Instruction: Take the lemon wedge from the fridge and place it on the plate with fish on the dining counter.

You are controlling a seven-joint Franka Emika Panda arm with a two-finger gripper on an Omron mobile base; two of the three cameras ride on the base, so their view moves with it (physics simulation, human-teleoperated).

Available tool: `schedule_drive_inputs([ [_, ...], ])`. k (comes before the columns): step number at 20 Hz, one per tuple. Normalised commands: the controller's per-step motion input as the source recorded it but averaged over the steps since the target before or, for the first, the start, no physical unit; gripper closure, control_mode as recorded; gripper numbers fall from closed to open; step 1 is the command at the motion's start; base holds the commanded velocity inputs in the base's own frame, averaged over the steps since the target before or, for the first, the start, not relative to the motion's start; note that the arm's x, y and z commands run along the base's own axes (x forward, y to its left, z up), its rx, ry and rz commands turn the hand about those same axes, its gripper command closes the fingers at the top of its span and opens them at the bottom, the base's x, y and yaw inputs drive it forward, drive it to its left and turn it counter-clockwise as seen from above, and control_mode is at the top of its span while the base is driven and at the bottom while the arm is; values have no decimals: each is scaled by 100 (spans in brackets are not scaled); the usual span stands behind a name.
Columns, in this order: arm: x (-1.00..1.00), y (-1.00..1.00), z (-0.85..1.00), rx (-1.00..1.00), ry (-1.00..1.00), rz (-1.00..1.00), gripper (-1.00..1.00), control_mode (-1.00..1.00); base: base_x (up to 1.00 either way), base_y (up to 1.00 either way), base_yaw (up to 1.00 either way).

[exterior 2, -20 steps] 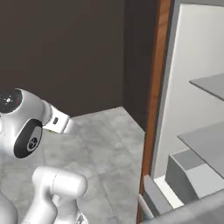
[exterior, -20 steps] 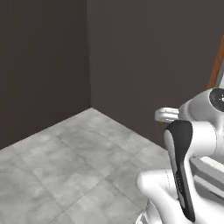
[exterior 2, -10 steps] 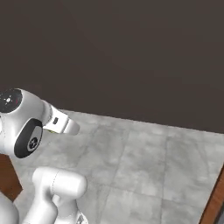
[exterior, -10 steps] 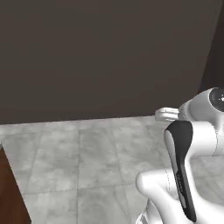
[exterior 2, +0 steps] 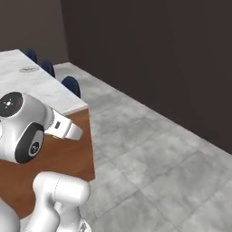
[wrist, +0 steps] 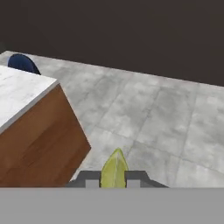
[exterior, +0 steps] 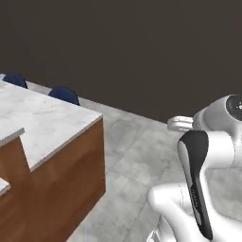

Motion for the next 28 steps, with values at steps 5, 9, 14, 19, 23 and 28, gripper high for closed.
schedule_drive_inputs([
  [5, 0, 0, 0, 0, 0, 0, 100, 100, 18, 0, 93],
  [9, 0, 0, 0, 0, 0, 0, 100, 100, 30, -78, 42],
  [14, 0, 0, 0, 0, 0, 0, 100, 100, 41, -100, 6],
  [19, 0, 0, 0, 0, 0, 0, 100, 100, 70, -100, 1],
  [23, 0, 0, 0, 0, 0, 0, 100, 100, 100, -100, 7],
  [28, 0, 0, 0, 0, 0, 0, 100, 100, 100, -100, 10],
])
